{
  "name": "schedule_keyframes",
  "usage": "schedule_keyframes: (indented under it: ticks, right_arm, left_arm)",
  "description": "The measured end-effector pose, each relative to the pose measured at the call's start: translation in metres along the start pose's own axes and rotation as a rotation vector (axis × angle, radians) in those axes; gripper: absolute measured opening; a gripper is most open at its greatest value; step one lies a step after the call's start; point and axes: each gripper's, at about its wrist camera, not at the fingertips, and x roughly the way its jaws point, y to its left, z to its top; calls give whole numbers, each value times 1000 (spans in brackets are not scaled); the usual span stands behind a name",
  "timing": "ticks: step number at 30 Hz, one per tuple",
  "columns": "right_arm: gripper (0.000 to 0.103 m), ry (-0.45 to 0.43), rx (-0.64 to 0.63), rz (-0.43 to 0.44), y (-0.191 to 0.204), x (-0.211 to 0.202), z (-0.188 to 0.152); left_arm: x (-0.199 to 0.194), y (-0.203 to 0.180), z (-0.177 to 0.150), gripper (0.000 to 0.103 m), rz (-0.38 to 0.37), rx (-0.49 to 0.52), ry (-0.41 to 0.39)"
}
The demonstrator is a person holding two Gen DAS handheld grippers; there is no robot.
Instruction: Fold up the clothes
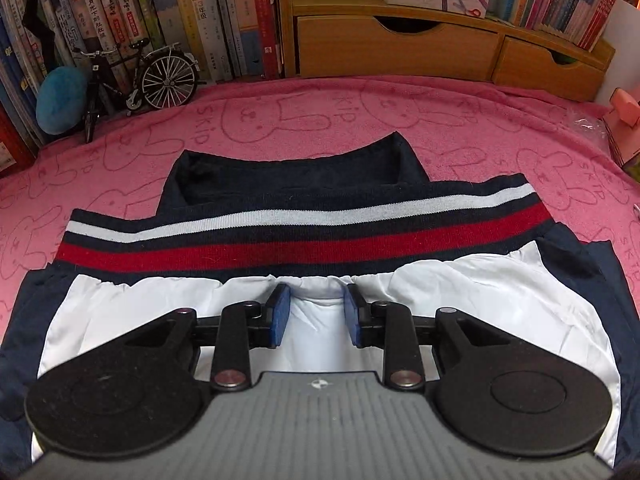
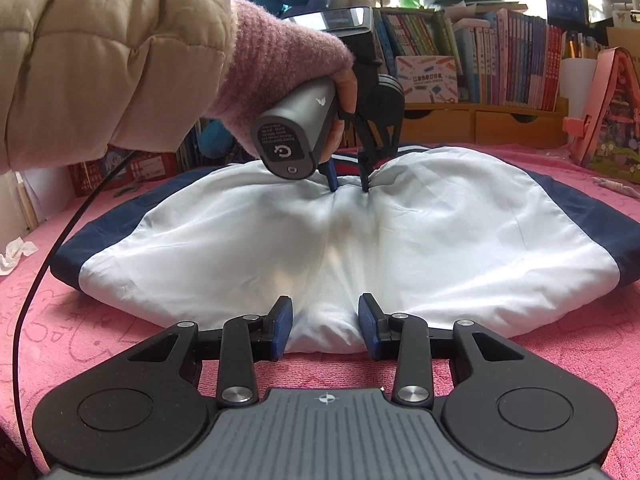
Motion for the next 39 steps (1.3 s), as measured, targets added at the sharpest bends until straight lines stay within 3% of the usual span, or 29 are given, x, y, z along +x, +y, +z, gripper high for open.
schedule_keyframes:
  ticks: [4,9,14,18,19,30,34,37,39]
  right_arm:
    - [37,-3,-5,0,1,-2,-2]
    - [37,-5,-6,0,1,-2,-3]
    - [37,-6,-2,-2,-1,-1,-1]
    - [37,-7,0,-3,-2,-1,0]
    - [37,-7,-2,-4,-2,-1,0]
    - [37,-3,-7,-6,-1,1,-1]
    - [37,-4,-11,-5,-1,0,-2]
    - [37,-5,-20,-15,0,-1,-4]
    - [37,-6,-19,-16,0,0,-5]
  left_arm:
    - [-26,1,-8,29,-32,-9,-36]
    - [-79,-17,-47,32,-106,160,-58]
    - [-98,-21,-102,35,-106,256,39]
    - [-90,-18,-125,35,-137,202,164]
    - [-88,-17,-126,35,-139,189,162]
    - [-50,-17,-85,34,-77,163,99]
    - [-23,-8,-51,34,-30,118,-8]
    - [3,6,-16,40,-13,19,-97]
    - [7,10,-2,39,-28,-65,-75]
